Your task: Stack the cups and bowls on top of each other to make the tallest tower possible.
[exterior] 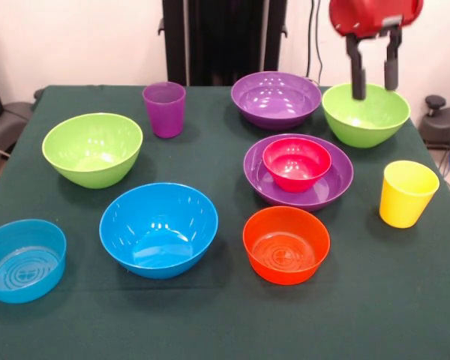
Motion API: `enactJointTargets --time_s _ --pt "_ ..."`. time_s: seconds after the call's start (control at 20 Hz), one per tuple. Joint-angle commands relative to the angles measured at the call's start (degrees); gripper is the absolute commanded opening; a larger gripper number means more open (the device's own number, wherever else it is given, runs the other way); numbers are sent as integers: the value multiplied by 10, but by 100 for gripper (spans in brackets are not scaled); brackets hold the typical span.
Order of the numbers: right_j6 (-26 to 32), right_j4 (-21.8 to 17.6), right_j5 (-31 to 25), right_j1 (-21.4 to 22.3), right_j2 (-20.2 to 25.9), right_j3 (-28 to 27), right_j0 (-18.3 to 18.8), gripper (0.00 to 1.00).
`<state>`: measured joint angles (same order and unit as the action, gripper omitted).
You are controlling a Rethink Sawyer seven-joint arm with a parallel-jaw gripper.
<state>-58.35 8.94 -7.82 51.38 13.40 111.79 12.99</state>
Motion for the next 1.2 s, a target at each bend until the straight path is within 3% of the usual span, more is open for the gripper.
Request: enactJointTargets --time_s 0.05,0.15,0.25,0.45,0.55,0.7,0.8,1.0,1.2 --pt "-226 74 29 -88 -62 10 -51 100" --pt "-248 84 -13 -95 -87 -16 -74 100" --pt "-264 85 -68 -103 -96 -43 -76 100" --pt "-262 62 -123 -108 -61 -66 -28 100" --pt "-254 47 -118 -110 -44 -54 -3 100" --pt "-251 29 -67 -107 -5 -8 46 100" --pt "-253 23 -58 -106 -3 8 63 100" --pt "-242 5 -42 -150 4 -17 81 100" --pt "-227 3 -64 -185 16 -59 91 100"
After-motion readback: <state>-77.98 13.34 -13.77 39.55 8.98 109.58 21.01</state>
